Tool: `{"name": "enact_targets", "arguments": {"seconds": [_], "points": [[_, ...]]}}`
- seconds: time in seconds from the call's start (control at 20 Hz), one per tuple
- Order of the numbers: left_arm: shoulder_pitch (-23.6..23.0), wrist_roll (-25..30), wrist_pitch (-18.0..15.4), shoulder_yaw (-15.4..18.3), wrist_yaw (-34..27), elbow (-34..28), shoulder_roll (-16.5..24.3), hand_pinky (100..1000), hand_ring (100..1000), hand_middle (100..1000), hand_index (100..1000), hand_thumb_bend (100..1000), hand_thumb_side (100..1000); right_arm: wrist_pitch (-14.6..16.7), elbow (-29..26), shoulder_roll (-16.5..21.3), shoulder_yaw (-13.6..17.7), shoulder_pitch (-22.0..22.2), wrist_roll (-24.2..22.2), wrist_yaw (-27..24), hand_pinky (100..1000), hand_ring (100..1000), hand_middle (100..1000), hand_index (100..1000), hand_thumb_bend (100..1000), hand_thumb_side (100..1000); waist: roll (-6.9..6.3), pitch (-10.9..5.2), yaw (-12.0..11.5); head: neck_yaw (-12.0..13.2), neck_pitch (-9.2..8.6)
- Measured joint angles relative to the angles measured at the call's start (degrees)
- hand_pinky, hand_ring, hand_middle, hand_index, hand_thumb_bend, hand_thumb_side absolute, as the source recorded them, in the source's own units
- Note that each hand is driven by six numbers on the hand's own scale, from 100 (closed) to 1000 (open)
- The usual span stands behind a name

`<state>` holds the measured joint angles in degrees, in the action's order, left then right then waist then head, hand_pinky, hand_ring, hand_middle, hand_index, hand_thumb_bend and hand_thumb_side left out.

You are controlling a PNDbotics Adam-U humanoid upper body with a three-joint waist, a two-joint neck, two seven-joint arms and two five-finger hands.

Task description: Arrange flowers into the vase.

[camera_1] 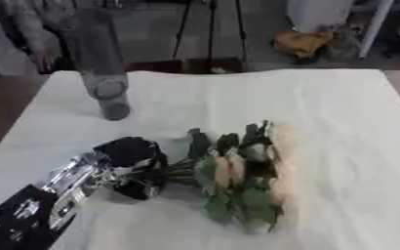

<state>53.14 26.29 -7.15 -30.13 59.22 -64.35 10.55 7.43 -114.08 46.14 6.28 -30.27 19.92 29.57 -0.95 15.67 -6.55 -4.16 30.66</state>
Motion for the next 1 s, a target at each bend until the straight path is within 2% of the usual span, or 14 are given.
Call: {"name": "enact_targets", "arguments": {"seconds": [0.3,0.45,0.55,0.6,0.65,1.0], "points": [[-0.17,-1.26,0.98,0.03,-1.46,0.34,-0.01,100,100,106,274,100,377,-0.28,0.0,-0.01,0.46,0.2,0.7,0.0,841,893,870,908,314,1000,0.0,0.0,0.28,0.0,-0.02],[-0.18,-1.93,1.16,0.07,-1.86,0.67,-0.02,100,100,100,200,100,384,-0.43,0.0,-0.01,0.66,0.46,1.02,0.0,841,892,870,908,313,1000,0.0,0.0,0.44,0.0,-0.02],[-0.2,-2.31,1.15,0.15,-2.11,0.75,-0.04,100,100,100,193,100,387,-0.48,0.0,-0.01,0.76,0.53,1.18,0.0,841,892,870,908,313,1000,0.0,0.0,0.49,0.0,-0.02],[-0.21,-2.49,1.1,0.17,-2.23,0.84,-0.04,100,100,100,154,100,425,-0.49,0.0,-0.01,0.76,0.54,1.22,0.0,841,891,869,908,315,1000,0.0,0.0,0.5,0.0,-0.03],[-0.21,-2.72,1.04,0.18,-2.27,0.87,-0.05,100,100,100,149,100,448,-0.49,0.0,-0.01,0.77,0.55,1.25,0.0,841,891,868,908,317,1000,0.0,0.0,0.5,0.0,-0.03],[-0.77,-5.99,0.8,0.14,-2.46,0.71,-0.06,100,100,100,100,100,464,-0.74,0.0,-0.01,0.79,0.78,1.42,0.02,841,890,868,907,324,1000,0.0,0.01,0.5,0.0,-0.03]]}}
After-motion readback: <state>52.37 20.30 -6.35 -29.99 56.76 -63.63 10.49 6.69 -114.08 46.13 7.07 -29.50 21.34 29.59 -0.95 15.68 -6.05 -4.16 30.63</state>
